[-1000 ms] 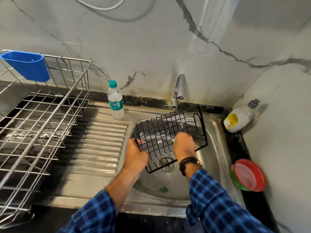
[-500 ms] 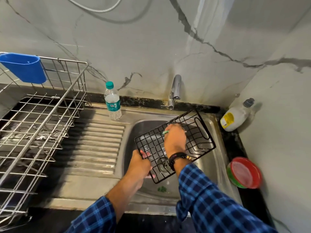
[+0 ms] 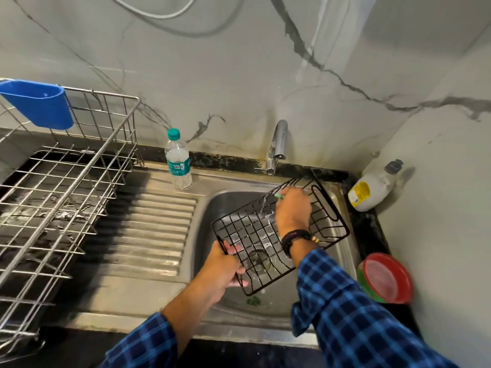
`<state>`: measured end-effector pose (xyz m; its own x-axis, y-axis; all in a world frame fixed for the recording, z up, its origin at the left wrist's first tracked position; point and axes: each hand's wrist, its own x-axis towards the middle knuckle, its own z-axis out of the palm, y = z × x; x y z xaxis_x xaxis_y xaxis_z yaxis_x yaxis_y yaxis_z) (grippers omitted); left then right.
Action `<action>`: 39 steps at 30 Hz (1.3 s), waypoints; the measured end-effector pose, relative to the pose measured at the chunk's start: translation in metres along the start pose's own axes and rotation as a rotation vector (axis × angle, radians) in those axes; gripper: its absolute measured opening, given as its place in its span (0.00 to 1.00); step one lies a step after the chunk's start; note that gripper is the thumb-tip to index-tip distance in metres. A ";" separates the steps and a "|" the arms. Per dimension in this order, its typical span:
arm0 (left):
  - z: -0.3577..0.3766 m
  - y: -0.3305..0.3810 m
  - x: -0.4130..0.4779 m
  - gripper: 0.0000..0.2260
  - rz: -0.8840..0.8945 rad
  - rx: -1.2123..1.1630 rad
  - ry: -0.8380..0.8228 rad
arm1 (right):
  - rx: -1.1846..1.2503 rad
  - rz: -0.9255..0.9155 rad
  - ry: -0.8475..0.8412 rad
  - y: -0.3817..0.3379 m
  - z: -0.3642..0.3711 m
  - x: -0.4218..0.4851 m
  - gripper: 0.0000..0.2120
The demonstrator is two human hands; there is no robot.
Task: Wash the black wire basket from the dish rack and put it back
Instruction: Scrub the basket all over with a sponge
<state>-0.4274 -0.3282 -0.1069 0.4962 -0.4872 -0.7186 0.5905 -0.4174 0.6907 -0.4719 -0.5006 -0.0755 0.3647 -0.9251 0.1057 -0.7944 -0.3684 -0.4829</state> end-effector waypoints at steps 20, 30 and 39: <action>0.007 0.021 -0.006 0.14 -0.149 -0.126 -0.105 | 0.267 0.214 0.096 -0.021 -0.017 0.015 0.10; 0.006 0.018 -0.003 0.09 -0.228 -0.191 -0.217 | 0.115 -0.081 -0.211 -0.055 0.013 -0.030 0.06; 0.005 0.025 -0.004 0.11 -0.137 -0.104 -0.301 | 0.050 -0.063 -0.500 -0.058 0.022 -0.053 0.06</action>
<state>-0.4172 -0.3404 -0.0863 0.2071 -0.6430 -0.7373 0.7083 -0.4213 0.5664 -0.4347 -0.4280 -0.0727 0.6087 -0.7396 -0.2872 -0.7436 -0.4057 -0.5315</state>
